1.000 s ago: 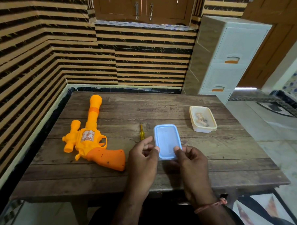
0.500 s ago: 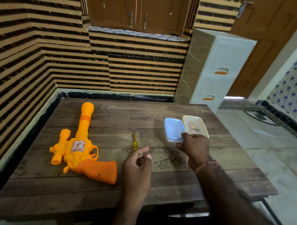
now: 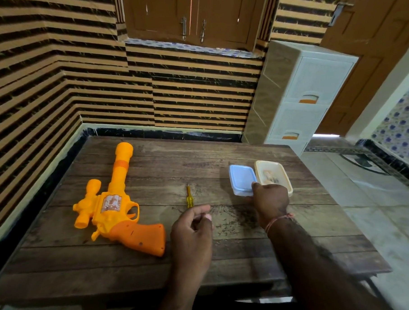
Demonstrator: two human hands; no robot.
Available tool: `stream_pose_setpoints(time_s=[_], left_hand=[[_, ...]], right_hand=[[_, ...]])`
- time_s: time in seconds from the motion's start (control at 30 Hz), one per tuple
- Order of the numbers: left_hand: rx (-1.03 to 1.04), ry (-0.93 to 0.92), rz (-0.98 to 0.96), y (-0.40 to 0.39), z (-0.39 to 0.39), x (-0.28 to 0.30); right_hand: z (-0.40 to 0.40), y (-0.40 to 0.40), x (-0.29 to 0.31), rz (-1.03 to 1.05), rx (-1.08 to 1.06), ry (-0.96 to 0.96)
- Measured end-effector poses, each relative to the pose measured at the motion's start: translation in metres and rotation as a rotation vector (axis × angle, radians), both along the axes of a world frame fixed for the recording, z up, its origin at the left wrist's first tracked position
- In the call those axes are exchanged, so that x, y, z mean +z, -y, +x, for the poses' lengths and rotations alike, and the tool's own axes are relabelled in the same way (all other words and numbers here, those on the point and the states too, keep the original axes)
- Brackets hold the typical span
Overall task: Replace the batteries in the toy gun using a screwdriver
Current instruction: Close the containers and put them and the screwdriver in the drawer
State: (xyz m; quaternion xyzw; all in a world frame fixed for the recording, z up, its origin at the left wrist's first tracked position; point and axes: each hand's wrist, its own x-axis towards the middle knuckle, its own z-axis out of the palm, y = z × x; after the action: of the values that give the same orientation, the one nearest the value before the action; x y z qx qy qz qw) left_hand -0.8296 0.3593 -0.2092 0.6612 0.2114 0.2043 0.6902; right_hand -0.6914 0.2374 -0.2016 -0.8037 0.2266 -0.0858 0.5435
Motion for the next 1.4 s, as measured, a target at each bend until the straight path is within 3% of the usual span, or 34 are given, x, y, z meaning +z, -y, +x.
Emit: stream_pose_setpoints(time_s=[0.07, 0.2, 0.47, 0.67, 0.87, 1.03, 1.13, 1.4], left_hand=[[-0.003, -0.002, 0.042, -0.003, 0.003, 0.002], [0.024, 0.004, 0.177, -0.012, 0.016, 0.008], [0.064, 0.001, 0.276, -0.021, 0.032, 0.01], [0.054, -0.02, 0.371, -0.023, 0.04, 0.013], [0.065, -0.109, 0.519, -0.028, 0.053, 0.015], [0.061, -0.227, 0.672, -0.031, 0.065, 0.012], [-0.001, -0.315, 0.784, -0.032, 0.07, 0.008], [-0.023, -0.427, 0.853, -0.027, 0.076, 0.009]], right_hand=[[0.015, 0.012, -0.017, 0.018, -0.005, 0.045], [0.012, 0.016, 0.004, 0.0, -0.034, 0.047], [-0.007, 0.012, 0.01, -0.182, 0.061, -0.002], [0.0, 0.014, 0.0, -0.147, 0.038, -0.017], [0.009, 0.018, 0.005, -0.098, 0.023, 0.1], [0.018, 0.033, 0.013, -0.19, 0.018, 0.147], [0.038, 0.054, 0.008, -0.119, -0.045, 0.199], [0.052, 0.084, 0.015, -0.182, -0.045, 0.042]])
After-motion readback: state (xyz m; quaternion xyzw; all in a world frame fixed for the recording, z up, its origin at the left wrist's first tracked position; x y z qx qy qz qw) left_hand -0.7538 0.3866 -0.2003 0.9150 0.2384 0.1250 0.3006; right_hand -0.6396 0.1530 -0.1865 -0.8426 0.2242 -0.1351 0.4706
